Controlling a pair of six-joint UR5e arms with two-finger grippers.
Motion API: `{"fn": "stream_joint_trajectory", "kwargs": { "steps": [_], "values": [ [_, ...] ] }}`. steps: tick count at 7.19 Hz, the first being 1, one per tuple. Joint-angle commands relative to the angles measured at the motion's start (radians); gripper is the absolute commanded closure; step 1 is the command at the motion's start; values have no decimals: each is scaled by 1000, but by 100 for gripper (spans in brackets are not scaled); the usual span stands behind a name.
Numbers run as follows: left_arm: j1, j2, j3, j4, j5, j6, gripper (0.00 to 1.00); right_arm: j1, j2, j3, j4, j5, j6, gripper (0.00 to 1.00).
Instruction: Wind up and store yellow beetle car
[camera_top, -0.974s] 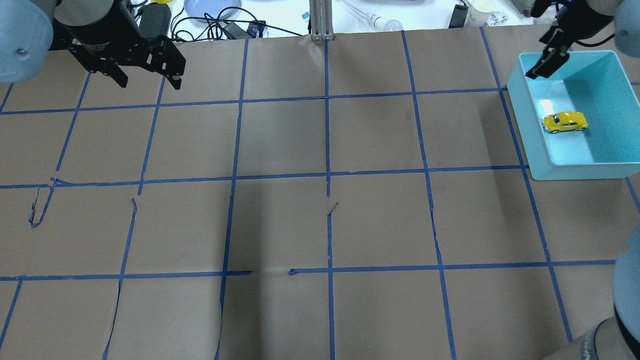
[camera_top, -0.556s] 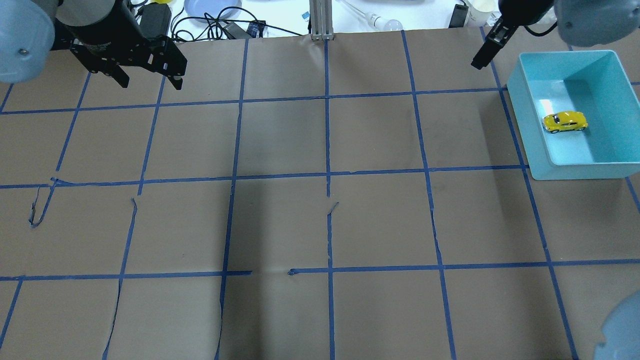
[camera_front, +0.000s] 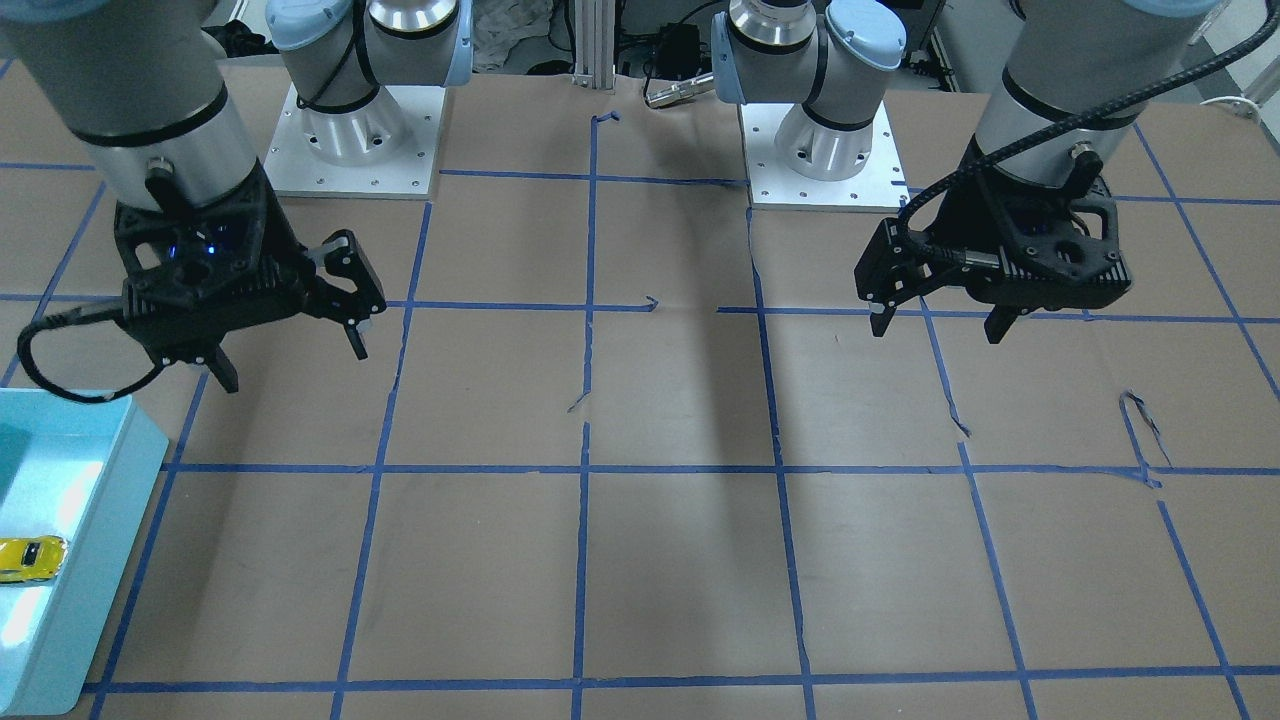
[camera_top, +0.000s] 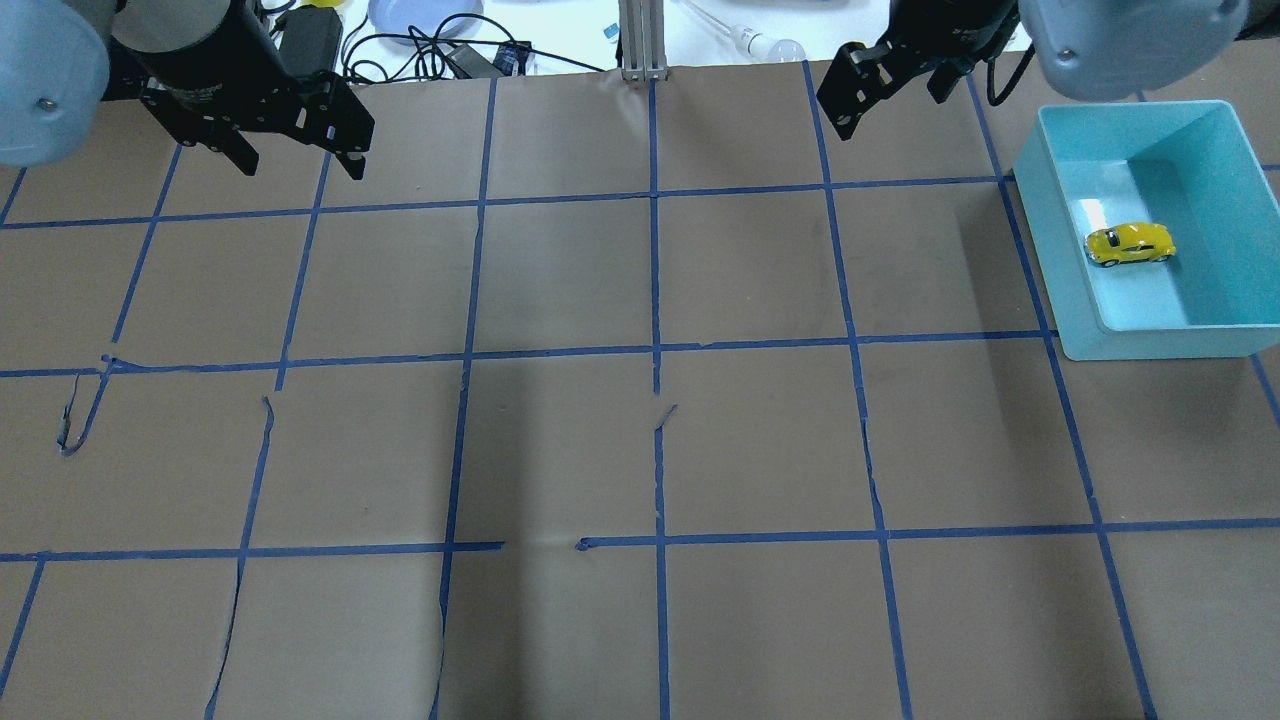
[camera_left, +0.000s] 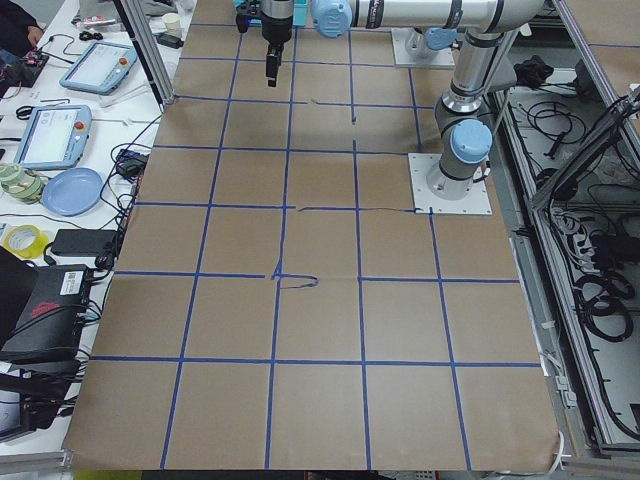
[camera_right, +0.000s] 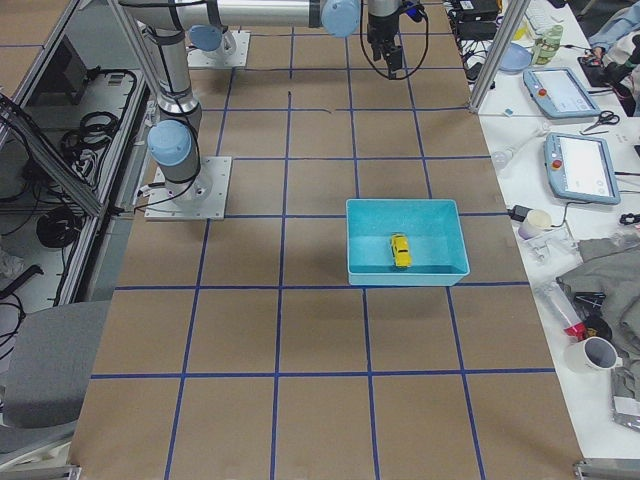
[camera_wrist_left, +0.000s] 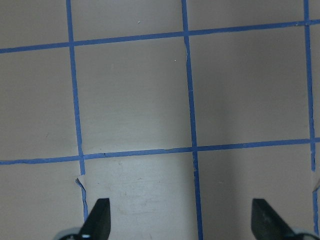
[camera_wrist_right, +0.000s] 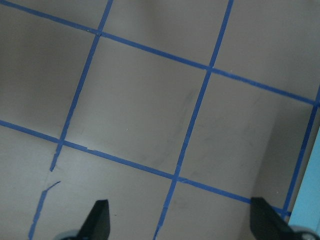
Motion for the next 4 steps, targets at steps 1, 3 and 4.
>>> {"fn": "stream_joint_trajectory", "kwargs": {
  "steps": [1,3,4],
  "values": [
    [0,0,0,0,0,-1,0,6,-80,1,153,-23,60,0],
    [0,0,0,0,0,-1,0,1,-79,7,157,-31,101,0],
    [0,0,0,0,0,1,0,-5,-76,1,145,-23,130,0]
  ]
}}
